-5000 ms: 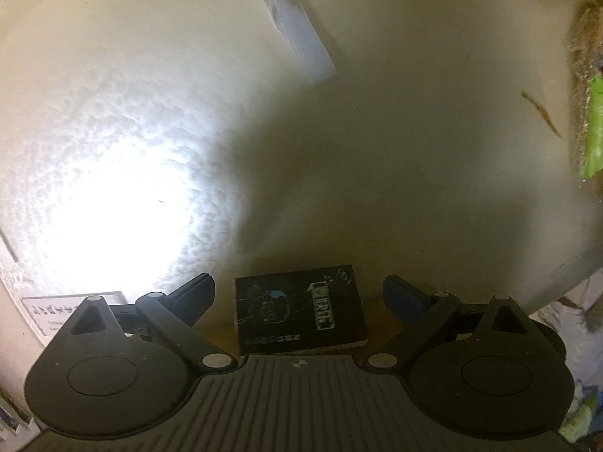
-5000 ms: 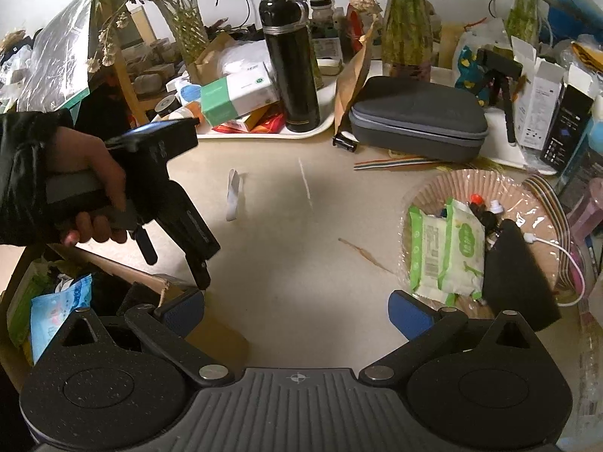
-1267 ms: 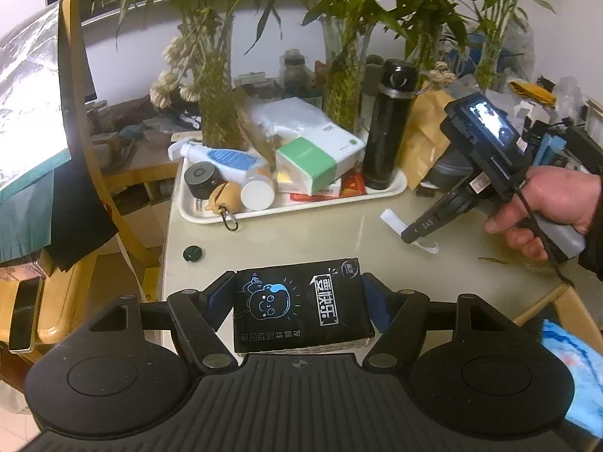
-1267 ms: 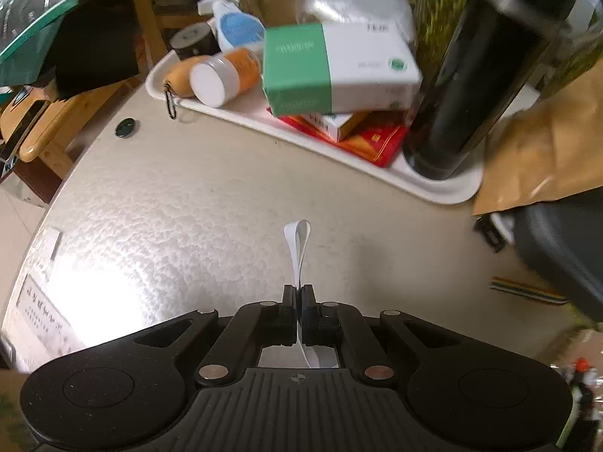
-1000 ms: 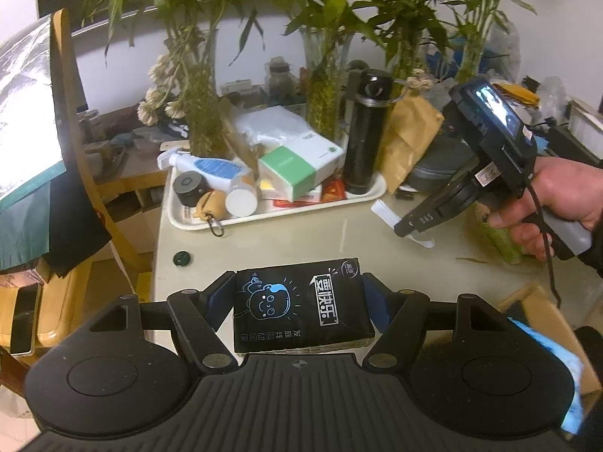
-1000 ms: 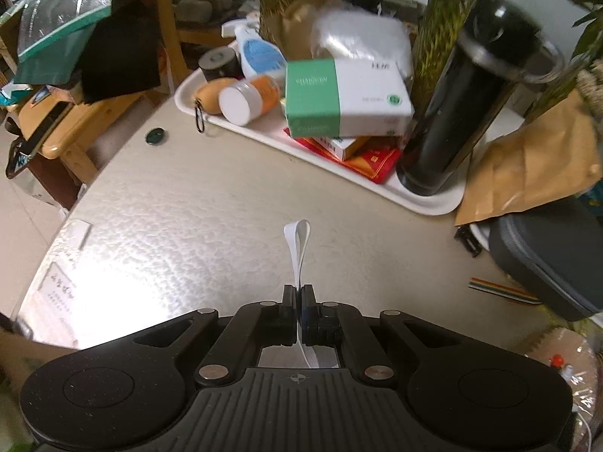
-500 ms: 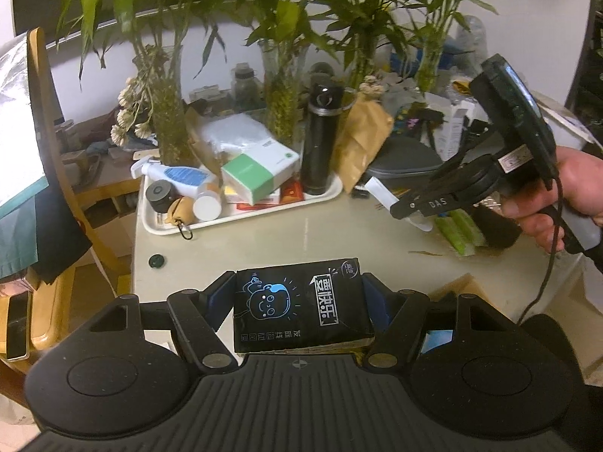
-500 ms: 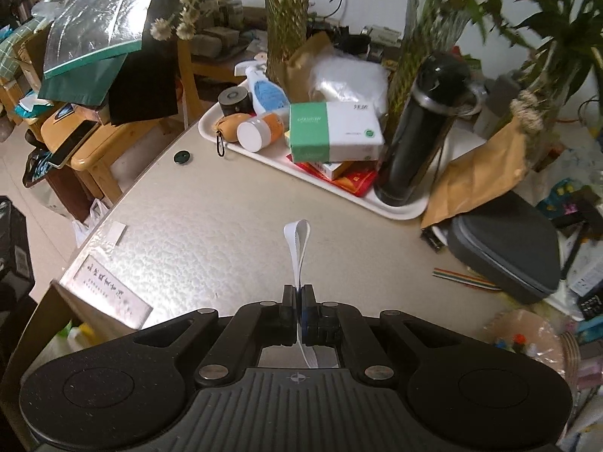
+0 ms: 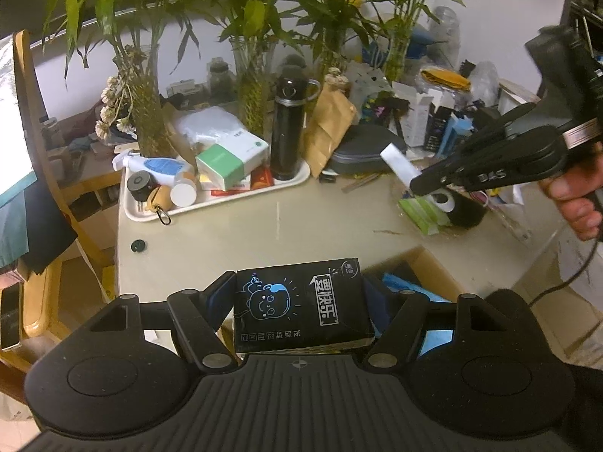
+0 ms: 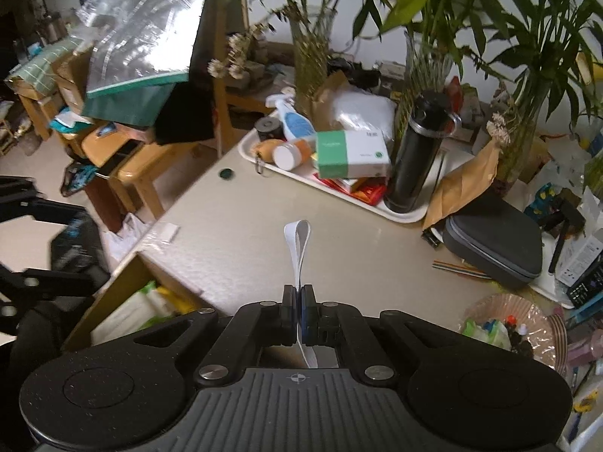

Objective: Organize soft objects

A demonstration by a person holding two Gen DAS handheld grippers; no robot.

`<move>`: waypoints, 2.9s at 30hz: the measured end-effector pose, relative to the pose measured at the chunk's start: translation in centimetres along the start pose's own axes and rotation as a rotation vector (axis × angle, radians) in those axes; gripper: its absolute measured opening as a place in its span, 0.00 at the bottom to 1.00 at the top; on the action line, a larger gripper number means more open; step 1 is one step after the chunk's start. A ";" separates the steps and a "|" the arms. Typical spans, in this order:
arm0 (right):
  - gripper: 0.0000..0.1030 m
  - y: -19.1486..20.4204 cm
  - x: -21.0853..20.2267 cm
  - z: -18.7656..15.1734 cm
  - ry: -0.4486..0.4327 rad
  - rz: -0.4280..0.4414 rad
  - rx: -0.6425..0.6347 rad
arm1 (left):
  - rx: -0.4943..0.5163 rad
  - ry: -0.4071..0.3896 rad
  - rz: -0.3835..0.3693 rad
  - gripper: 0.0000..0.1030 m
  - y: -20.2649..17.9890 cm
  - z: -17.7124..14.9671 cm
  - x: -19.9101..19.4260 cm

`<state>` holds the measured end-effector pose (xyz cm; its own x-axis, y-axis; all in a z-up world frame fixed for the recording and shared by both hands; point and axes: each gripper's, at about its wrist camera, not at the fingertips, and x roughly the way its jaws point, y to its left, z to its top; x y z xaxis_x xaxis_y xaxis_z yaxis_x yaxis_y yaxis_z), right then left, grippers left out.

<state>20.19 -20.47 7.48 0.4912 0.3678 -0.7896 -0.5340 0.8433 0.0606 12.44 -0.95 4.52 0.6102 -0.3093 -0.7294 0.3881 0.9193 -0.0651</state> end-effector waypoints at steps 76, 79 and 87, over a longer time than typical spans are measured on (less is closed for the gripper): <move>1.00 7.7 -2.8 -17.3 -0.072 -0.159 0.132 | -0.192 0.026 0.147 1.00 -0.7 -12.9 -2.5; 1.00 7.8 -2.6 -18.5 -0.065 -0.164 0.152 | -0.180 0.031 0.191 1.00 -1.1 -13.5 -2.5; 1.00 8.3 -2.2 -20.5 -0.040 -0.180 0.179 | -0.136 0.088 0.266 1.00 -2.3 -14.9 -2.3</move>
<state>0.55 -22.26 -2.84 0.5962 0.2180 -0.7727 -0.3073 0.9511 0.0312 -0.16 1.24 -3.77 0.6137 -0.0371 -0.7887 0.1230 0.9912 0.0492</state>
